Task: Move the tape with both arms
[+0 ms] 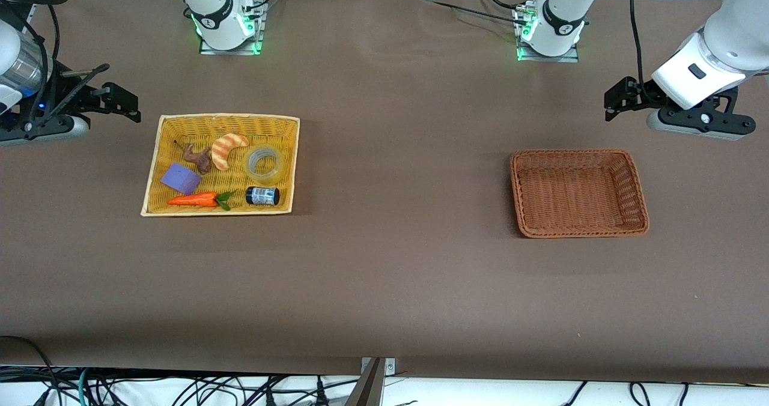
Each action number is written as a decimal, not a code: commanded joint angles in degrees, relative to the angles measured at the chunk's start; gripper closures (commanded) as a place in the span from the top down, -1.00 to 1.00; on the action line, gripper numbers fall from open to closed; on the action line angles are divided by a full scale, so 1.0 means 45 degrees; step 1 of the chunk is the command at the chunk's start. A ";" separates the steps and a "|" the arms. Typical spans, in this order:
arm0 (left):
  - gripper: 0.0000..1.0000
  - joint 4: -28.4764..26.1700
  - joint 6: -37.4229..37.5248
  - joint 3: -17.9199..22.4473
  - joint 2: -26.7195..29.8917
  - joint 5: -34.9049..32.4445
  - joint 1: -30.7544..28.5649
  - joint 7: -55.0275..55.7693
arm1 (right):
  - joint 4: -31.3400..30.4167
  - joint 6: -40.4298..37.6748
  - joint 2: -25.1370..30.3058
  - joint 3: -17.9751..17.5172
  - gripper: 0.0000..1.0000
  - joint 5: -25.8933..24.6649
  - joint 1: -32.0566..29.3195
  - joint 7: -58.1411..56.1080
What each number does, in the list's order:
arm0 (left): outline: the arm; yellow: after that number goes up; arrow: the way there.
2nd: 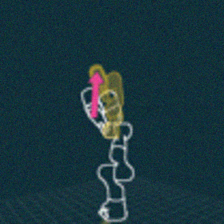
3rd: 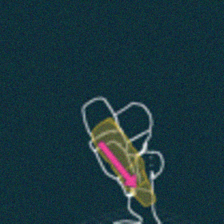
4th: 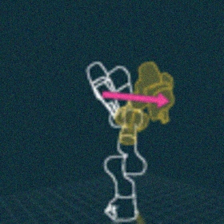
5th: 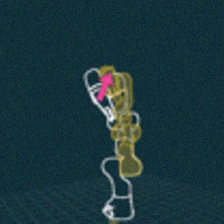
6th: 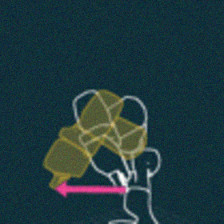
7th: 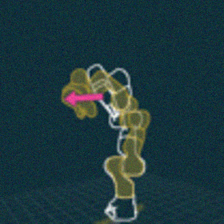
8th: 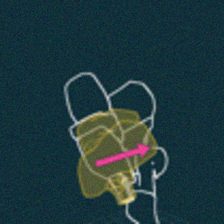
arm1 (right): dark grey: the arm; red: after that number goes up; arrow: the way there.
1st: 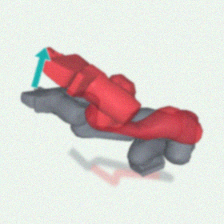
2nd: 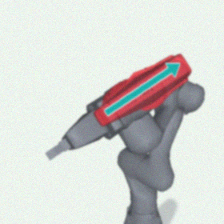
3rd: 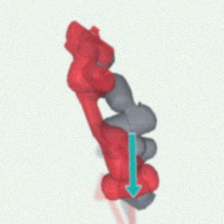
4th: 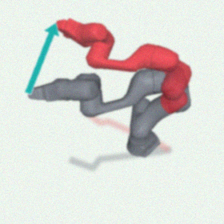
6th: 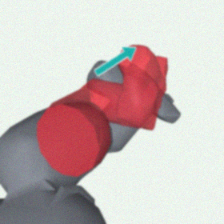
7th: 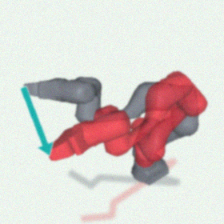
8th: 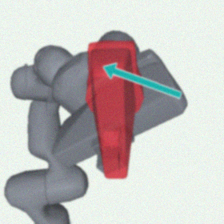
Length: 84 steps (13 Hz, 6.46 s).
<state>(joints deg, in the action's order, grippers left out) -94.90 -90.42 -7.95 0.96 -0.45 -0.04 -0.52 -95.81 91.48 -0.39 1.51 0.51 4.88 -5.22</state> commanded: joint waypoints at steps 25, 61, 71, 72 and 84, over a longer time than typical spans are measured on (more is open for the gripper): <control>1.00 0.0386 0.0308 0.0068 -0.0154 0.0374 -0.0109 -0.0275 | -0.8178 1.1913 -0.2979 -0.2582 1.00 0.0024 -0.0205 0.2488; 1.00 0.0386 0.0425 0.0029 -0.0154 0.0296 -0.0090 -0.0275 | 0.5413 0.8225 -1.1630 -0.2524 -1.00 -0.1105 0.9677 1.8131; 1.00 0.0308 0.0465 0.0029 -0.0193 0.0296 -0.0109 -0.0295 | 0.4731 0.6201 -0.9197 -0.3129 1.00 -0.1034 0.7611 1.7300; 1.00 0.0346 0.0465 0.0048 -0.0367 0.0315 -0.0109 -0.0256 | 0.4439 0.5595 -0.8534 -0.3149 1.00 -0.0702 0.7162 1.6405; 1.00 -0.0218 -0.2026 -0.2877 -0.4895 0.0570 0.0496 0.1143 | -0.0720 0.0122 -0.0031 -0.1886 1.00 0.0259 0.0107 0.1151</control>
<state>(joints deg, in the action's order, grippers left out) -96.14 -95.18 -18.50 -17.12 0.98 2.51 1.45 -97.53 93.02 -1.74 -9.59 0.94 6.58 6.88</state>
